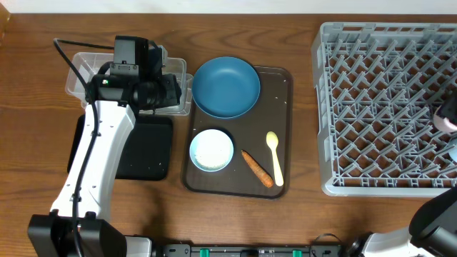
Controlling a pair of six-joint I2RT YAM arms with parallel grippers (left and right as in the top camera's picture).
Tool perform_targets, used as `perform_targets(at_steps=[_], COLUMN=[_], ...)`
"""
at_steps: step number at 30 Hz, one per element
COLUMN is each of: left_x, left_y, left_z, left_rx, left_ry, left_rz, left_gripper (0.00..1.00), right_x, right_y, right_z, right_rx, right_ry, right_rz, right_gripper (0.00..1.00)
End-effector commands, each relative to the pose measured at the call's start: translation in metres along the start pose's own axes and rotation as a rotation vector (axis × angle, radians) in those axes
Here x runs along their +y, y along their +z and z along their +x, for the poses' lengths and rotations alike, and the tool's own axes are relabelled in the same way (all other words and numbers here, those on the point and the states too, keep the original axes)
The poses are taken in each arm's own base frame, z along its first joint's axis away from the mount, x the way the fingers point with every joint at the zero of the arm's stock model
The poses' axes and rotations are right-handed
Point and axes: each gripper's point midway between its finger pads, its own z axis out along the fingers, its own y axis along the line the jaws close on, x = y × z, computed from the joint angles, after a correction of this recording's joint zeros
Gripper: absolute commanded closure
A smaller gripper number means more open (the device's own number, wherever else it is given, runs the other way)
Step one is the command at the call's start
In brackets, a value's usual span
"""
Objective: Sort waste into correct bins and load items into the dishwasher rack
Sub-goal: 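Carry the cup with the right gripper and set it in the rack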
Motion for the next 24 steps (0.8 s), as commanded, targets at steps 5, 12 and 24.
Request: perform_targets(at_steps=[5, 12, 24], left_x=[0.0038, 0.0038, 0.0038], left_y=[-0.0012, -0.0012, -0.0012], left_z=[-0.0012, -0.0012, -0.0013], left_rx=[-0.003, -0.003, -0.003], left_ry=[0.012, 0.012, 0.012], left_rz=[-0.016, -0.016, -0.015], left_gripper=[0.62, 0.62, 0.62], right_x=[-0.0069, -0.0067, -0.0065], right_y=[0.0149, 0.0158, 0.0158], right_z=[0.012, 0.0095, 0.0087], right_rx=[0.024, 0.012, 0.009], right_ry=[0.027, 0.028, 0.028], right_rz=[0.021, 0.02, 0.02], right_gripper=[0.93, 0.71, 0.01])
